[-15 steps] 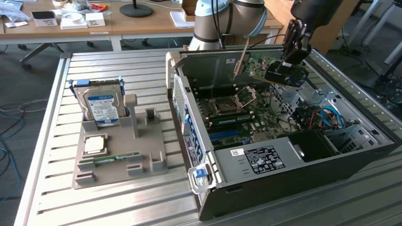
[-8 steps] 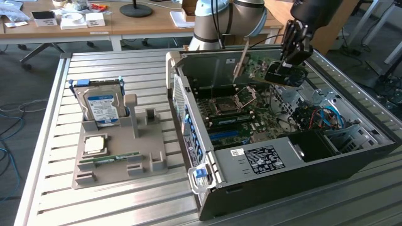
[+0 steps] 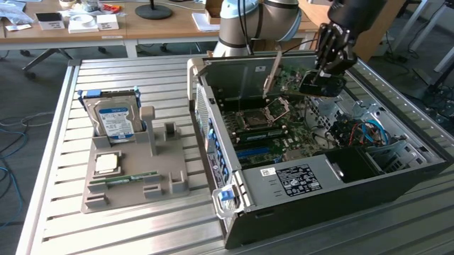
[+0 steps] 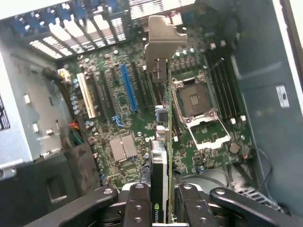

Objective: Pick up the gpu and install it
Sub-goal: 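Insert the gpu into the slot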

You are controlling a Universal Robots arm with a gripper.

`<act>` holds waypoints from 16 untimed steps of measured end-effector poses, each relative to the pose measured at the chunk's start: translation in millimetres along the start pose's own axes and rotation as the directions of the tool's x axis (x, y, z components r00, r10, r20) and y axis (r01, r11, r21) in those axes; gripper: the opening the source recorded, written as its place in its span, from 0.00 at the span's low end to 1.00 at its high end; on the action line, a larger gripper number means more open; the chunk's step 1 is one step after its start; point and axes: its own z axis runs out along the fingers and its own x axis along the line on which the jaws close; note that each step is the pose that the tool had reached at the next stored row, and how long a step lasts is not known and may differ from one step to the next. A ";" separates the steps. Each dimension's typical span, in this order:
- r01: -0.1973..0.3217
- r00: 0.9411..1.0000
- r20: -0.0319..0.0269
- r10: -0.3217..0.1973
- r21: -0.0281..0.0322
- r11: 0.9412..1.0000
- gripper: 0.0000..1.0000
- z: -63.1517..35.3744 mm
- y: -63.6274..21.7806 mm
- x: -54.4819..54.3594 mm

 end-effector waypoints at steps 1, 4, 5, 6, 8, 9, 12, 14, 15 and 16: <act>0.018 1.000 -0.001 -0.018 0.000 1.000 0.27 0.3 0.0 0.0; 0.072 0.997 -0.004 -0.072 -0.002 0.997 0.27 1.1 0.0 0.0; 0.089 0.996 -0.004 -0.089 -0.002 0.996 0.27 1.4 0.0 0.0; 0.109 0.994 -0.005 -0.109 -0.003 0.994 0.27 1.7 -0.1 0.1; 0.145 0.989 -0.007 -0.145 -0.004 0.989 0.27 2.1 -0.1 0.1; 0.162 0.987 -0.008 -0.162 -0.004 0.987 0.27 2.3 -0.1 0.1; 0.216 0.976 -0.010 -0.216 -0.006 0.976 0.27 2.8 -0.1 0.1; 0.251 0.968 -0.012 -0.251 -0.007 0.968 0.27 3.1 -0.2 0.1; 0.261 0.965 -0.013 -0.261 -0.007 0.965 0.27 3.1 -0.1 0.1; 0.266 0.964 -0.013 -0.266 -0.007 0.964 0.27 3.1 0.0 0.0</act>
